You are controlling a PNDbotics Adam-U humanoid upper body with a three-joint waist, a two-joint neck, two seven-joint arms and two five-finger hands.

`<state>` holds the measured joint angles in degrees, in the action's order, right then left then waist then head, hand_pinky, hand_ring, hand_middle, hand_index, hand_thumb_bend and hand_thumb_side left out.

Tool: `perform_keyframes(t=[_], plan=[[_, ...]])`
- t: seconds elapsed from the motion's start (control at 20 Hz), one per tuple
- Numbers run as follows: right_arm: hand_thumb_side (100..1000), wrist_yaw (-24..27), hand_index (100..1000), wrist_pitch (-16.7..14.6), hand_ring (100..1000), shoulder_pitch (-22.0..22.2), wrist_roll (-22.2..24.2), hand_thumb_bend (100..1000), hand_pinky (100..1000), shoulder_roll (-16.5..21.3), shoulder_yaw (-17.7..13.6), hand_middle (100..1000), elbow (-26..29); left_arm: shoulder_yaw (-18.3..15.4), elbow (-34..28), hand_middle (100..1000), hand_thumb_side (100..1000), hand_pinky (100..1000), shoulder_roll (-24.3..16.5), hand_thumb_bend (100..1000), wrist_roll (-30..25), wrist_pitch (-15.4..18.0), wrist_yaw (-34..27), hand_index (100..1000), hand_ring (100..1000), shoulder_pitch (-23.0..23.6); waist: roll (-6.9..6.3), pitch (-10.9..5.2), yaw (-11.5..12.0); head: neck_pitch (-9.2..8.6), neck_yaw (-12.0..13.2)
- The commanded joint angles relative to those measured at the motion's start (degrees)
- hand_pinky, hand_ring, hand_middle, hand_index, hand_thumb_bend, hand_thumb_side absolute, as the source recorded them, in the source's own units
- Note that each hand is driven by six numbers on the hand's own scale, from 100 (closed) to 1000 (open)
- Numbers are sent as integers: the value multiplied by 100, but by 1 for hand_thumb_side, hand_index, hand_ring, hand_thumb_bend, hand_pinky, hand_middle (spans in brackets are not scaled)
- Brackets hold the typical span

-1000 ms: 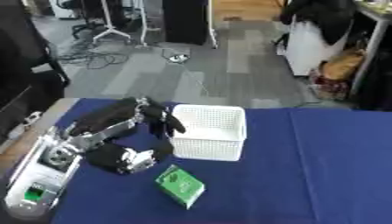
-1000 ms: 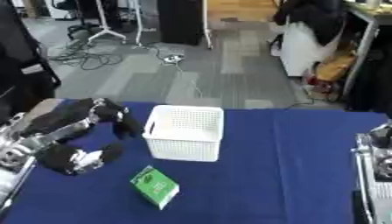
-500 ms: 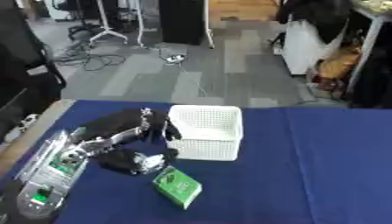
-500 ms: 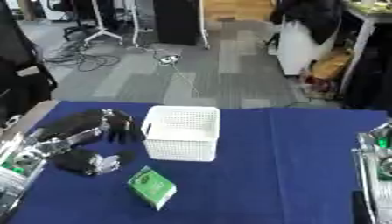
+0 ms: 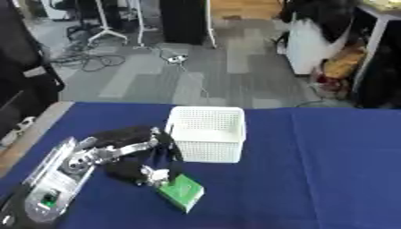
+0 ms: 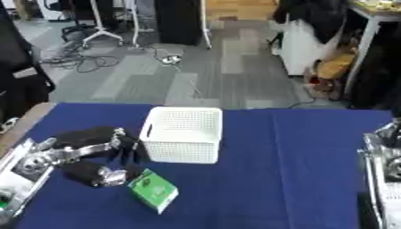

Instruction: Pick up objects on the table and place them in the box.

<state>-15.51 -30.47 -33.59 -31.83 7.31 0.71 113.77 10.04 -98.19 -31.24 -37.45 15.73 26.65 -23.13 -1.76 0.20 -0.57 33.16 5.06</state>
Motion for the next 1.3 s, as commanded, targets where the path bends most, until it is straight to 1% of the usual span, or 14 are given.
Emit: perform_keyframes(t=[0.05,0.15,0.35,0.45,0.6,0.65,0.75,0.85,0.9,0.95,1.05,1.25,1.3], plan=[[1000,45,417,-10,251,-49,38,180,198,11,16,228,83,-19,8,542,1000,271,-154,160,1,29,-37,736,458,-131,-1,-75,-7,-24,7],[1000,57,417,-12,251,-50,48,179,198,11,16,228,83,-29,15,554,1000,285,-159,162,82,80,68,736,460,-164,-1,-76,-10,-13,9],[1000,87,418,-4,250,-50,76,180,197,4,25,227,83,44,7,577,997,329,-202,183,185,416,445,747,480,-244,-3,-75,-25,0,27],[1000,106,418,-3,250,-52,90,180,197,-3,32,227,83,149,63,595,994,371,-288,184,161,578,586,759,499,-324,-8,-76,-40,-2,30],[1000,131,418,-5,250,-57,114,180,197,-14,46,227,83,356,217,604,1000,370,-446,168,172,744,648,781,505,-450,-18,-76,-65,-18,21],[1000,140,418,-5,250,-59,120,181,197,-17,48,227,83,419,294,603,985,365,-492,160,184,773,625,787,503,-481,-21,-75,-74,-9,25],[1000,159,418,-7,250,-63,131,181,196,-23,55,227,83,537,496,616,1000,390,-551,171,200,826,461,830,509,-526,-24,-71,-89,9,35],[1000,187,419,-8,249,-62,149,181,195,-28,67,227,83,630,764,622,1000,390,-597,170,161,872,104,844,512,-563,-27,-67,-103,23,52],[1000,199,419,-6,249,-60,159,174,195,-29,69,227,83,653,863,622,1000,404,-621,170,130,896,-33,844,523,-598,-28,-66,-107,28,56],[1000,213,419,-4,249,-60,168,181,195,-31,71,226,83,678,945,652,1000,428,-655,165,100,932,-132,850,543,-645,-30,-65,-113,32,62],[1000,236,419,-3,249,-61,184,182,194,-33,75,226,83,722,1112,673,995,457,-707,175,70,990,-289,855,567,-744,-34,-63,-124,42,76],[1000,279,419,-1,249,-62,223,183,194,-39,87,226,83,836,1442,705,941,505,-804,239,50,1166,-268,865,610,-997,-46,-68,-144,59,98],[1000,290,419,-1,249,-62,232,183,194,-40,89,226,83,866,1541,705,941,505,-805,239,44,1219,-224,865,610,-1051,-48,-69,-145,59,99]])
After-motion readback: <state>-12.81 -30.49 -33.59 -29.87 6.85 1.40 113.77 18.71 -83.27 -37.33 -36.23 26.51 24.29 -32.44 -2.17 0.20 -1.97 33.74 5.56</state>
